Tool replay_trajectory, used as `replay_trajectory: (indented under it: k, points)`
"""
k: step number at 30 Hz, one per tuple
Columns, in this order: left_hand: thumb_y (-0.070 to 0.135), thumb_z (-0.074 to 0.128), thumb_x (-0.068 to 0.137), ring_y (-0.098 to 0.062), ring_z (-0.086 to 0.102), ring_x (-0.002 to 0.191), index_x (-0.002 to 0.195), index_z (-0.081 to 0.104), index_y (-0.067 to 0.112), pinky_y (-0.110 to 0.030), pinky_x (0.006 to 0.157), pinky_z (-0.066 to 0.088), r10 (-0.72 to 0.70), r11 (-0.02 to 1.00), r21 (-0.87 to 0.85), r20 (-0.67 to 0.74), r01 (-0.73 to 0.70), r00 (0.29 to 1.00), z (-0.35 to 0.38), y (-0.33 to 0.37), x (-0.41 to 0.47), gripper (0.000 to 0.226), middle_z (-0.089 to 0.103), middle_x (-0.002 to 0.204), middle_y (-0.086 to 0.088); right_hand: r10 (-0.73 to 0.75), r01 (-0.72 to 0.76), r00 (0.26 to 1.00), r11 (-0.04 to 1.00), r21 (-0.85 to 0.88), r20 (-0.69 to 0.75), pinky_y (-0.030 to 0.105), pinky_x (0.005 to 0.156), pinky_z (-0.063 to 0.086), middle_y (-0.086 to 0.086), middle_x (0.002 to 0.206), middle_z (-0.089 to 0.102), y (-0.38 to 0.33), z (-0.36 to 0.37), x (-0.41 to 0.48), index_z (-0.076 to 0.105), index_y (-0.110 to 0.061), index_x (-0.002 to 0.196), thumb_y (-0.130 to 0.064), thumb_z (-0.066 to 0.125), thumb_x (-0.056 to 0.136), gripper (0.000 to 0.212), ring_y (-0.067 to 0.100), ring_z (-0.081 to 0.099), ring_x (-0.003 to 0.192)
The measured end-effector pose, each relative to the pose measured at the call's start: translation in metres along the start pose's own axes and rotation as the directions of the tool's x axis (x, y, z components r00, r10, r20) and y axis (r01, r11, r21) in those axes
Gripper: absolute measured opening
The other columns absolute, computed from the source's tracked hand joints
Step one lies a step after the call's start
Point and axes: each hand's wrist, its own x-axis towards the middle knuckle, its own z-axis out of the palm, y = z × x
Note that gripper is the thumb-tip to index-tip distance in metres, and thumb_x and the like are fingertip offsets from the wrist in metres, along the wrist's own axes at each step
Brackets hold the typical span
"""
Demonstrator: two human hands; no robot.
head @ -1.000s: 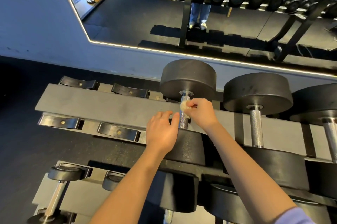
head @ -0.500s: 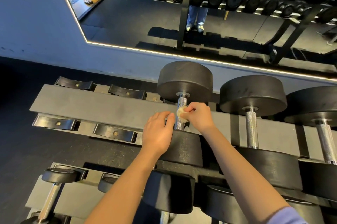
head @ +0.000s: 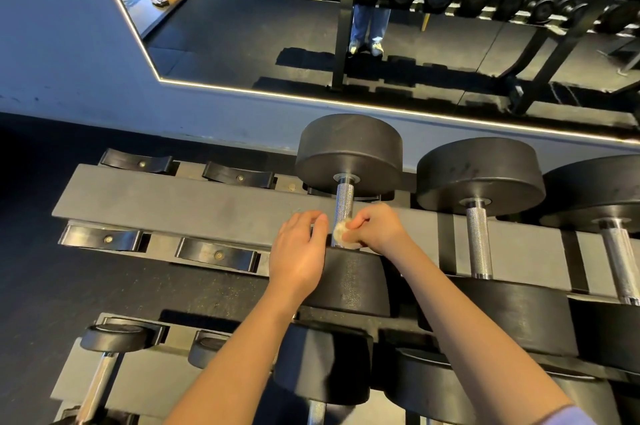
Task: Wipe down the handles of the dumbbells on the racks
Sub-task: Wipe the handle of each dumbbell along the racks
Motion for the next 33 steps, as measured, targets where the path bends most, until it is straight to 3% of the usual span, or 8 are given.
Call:
replay_trajectory:
  k: [3, 6, 14, 18, 23, 25, 28, 33]
  points:
    - [0.036, 0.033, 0.102, -0.010, 0.045, 0.115, 0.126, 0.055, 0.021, -0.025, 0.090, 0.031, -0.007, 1.000, -0.022, -0.011, 0.007, 1.000, 0.000, 0.000, 0.001, 0.036, 0.055, 0.123, 0.007, -0.077, 0.082, 0.977, 0.996, 0.019, -0.197, 0.005, 0.054, 0.039, -0.004, 0.065, 0.053, -0.004, -0.003, 0.005, 0.066, 0.002, 0.074, -0.004, 0.077, 0.075, 0.012, 0.000, 0.047, 0.058]
    - [0.035, 0.034, 0.102, -0.011, 0.046, 0.114, 0.124, 0.056, 0.021, -0.025, 0.090, 0.032, -0.005, 1.000, -0.031, -0.015, 0.005, 1.000, 0.001, 0.000, 0.001, 0.034, 0.056, 0.120, 0.007, -0.106, 0.128, 0.946, 0.990, 0.052, -0.306, 0.007, 0.051, 0.037, 0.001, 0.071, 0.057, -0.009, -0.003, 0.013, 0.066, 0.002, 0.076, -0.005, 0.074, 0.078, 0.012, 0.008, 0.049, 0.061]
    - [0.033, 0.035, 0.102, -0.003, 0.043, 0.106, 0.122, 0.056, 0.021, -0.023, 0.088, 0.030, 0.004, 0.998, -0.059, -0.024, -0.006, 1.000, 0.000, 0.001, 0.000, 0.032, 0.050, 0.110, 0.015, -0.016, 0.012, 0.999, 0.993, -0.120, -0.037, 0.004, 0.049, 0.038, -0.007, 0.064, 0.052, -0.001, -0.001, 0.005, 0.066, -0.005, 0.071, -0.001, 0.076, 0.073, 0.011, 0.004, 0.050, 0.059]
    - [0.032, 0.037, 0.101, -0.006, 0.045, 0.109, 0.121, 0.055, 0.022, -0.025, 0.089, 0.034, 0.011, 0.998, -0.054, -0.018, -0.011, 1.000, 0.000, -0.001, 0.000, 0.029, 0.053, 0.113, 0.012, -0.090, 0.087, 0.966, 0.996, -0.021, -0.243, 0.005, 0.052, 0.040, -0.005, 0.065, 0.056, -0.004, 0.001, 0.012, 0.071, -0.001, 0.074, -0.004, 0.077, 0.075, 0.007, 0.001, 0.050, 0.058]
    - [0.031, 0.038, 0.101, -0.008, 0.046, 0.115, 0.125, 0.054, 0.021, -0.028, 0.094, 0.036, 0.004, 0.999, -0.044, -0.019, -0.005, 1.000, 0.000, -0.001, 0.000, 0.031, 0.055, 0.122, 0.008, -0.053, 0.103, 0.911, 0.989, 0.103, -0.409, 0.029, 0.069, 0.050, -0.006, 0.074, 0.066, -0.017, 0.004, 0.027, 0.070, -0.023, 0.070, -0.017, 0.074, 0.078, 0.011, 0.014, 0.062, 0.073]
    - [0.031, 0.039, 0.101, -0.008, 0.046, 0.116, 0.126, 0.054, 0.021, -0.029, 0.095, 0.037, 0.006, 0.999, -0.046, -0.020, -0.007, 1.000, 0.000, -0.001, 0.000, 0.031, 0.055, 0.123, 0.008, -0.067, 0.118, 0.913, 0.987, 0.105, -0.403, 0.028, 0.070, 0.047, -0.004, 0.078, 0.066, -0.016, 0.007, 0.025, 0.073, -0.018, 0.080, -0.016, 0.073, 0.079, 0.002, 0.014, 0.061, 0.076]
    - [0.030, 0.040, 0.100, -0.009, 0.046, 0.117, 0.126, 0.054, 0.021, -0.030, 0.096, 0.038, 0.011, 0.999, -0.051, -0.025, -0.012, 1.000, -0.001, -0.002, 0.000, 0.031, 0.055, 0.123, 0.008, -0.098, 0.120, 0.941, 0.991, 0.050, -0.323, 0.022, 0.071, 0.041, 0.002, 0.089, 0.069, -0.010, 0.007, 0.020, 0.074, -0.007, 0.098, -0.009, 0.069, 0.082, 0.017, 0.011, 0.058, 0.079]
    - [0.028, 0.041, 0.100, -0.010, 0.046, 0.117, 0.125, 0.054, 0.022, -0.033, 0.098, 0.039, 0.010, 0.998, -0.062, -0.026, -0.011, 1.000, 0.000, -0.003, 0.000, 0.029, 0.055, 0.123, 0.008, -0.089, 0.094, 0.968, 0.995, 0.014, -0.236, 0.014, 0.071, 0.039, 0.002, 0.089, 0.065, -0.007, 0.005, 0.015, 0.073, -0.005, 0.099, -0.005, 0.071, 0.080, 0.018, 0.010, 0.057, 0.080]
